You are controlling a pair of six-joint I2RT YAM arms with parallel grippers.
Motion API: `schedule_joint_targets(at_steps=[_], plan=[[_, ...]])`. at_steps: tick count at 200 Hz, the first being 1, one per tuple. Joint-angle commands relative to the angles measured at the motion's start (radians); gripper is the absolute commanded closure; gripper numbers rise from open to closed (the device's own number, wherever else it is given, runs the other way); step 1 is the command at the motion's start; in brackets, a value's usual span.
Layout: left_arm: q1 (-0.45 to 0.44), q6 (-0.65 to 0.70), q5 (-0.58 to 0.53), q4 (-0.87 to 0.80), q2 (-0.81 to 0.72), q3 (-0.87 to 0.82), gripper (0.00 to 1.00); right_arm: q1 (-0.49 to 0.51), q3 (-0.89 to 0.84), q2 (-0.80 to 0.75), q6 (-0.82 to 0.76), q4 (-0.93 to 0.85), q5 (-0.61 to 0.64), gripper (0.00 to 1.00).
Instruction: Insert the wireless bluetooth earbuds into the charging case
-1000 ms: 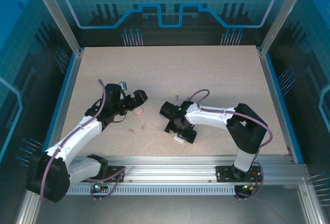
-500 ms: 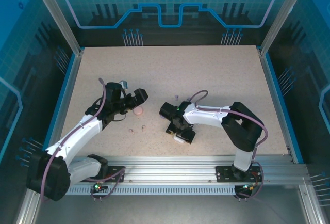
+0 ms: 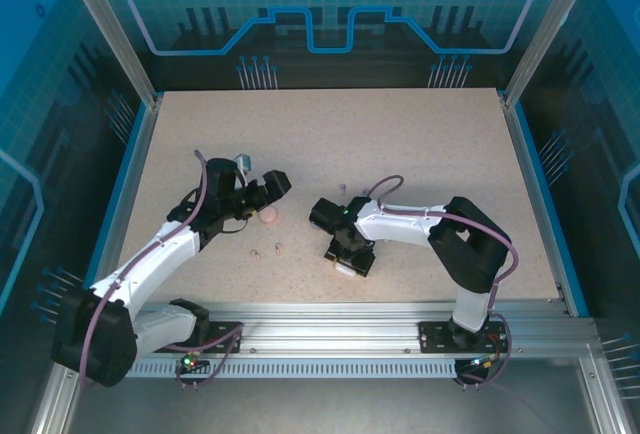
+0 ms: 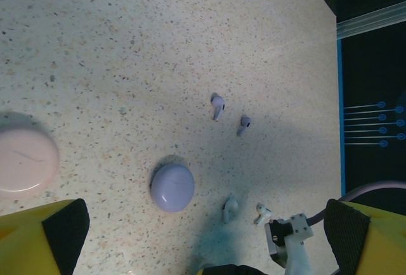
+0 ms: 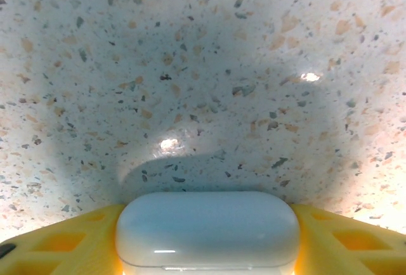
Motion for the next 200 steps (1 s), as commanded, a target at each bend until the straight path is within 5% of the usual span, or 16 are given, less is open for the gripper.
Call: schedule_joint_targets(at_steps=[1,47,104,136,200], plan=[[0.001,-0.056,0.048,0.053,0.010,0.028,0.01,-0.009,-0.038,0.012,0.016,-0.009,0.018,0.43],[0.057,-0.181,0.140,0.267,-0.002,-0.076,0.01,-0.009,-0.042,-0.016,0.003,0.012,0.008,0.54],[0.012,-0.101,0.089,0.196,-0.027,-0.044,0.02,-0.044,0.025,-0.101,-0.036,0.022,0.000,0.54],[-0.041,-0.199,0.075,0.396,-0.035,-0.183,0.02,-0.141,0.088,-0.116,-0.089,0.033,-0.023,0.54],[-0.255,-0.168,-0.138,0.486,0.015,-0.223,0.01,-0.313,0.262,-0.080,-0.106,0.059,-0.075,0.54]])
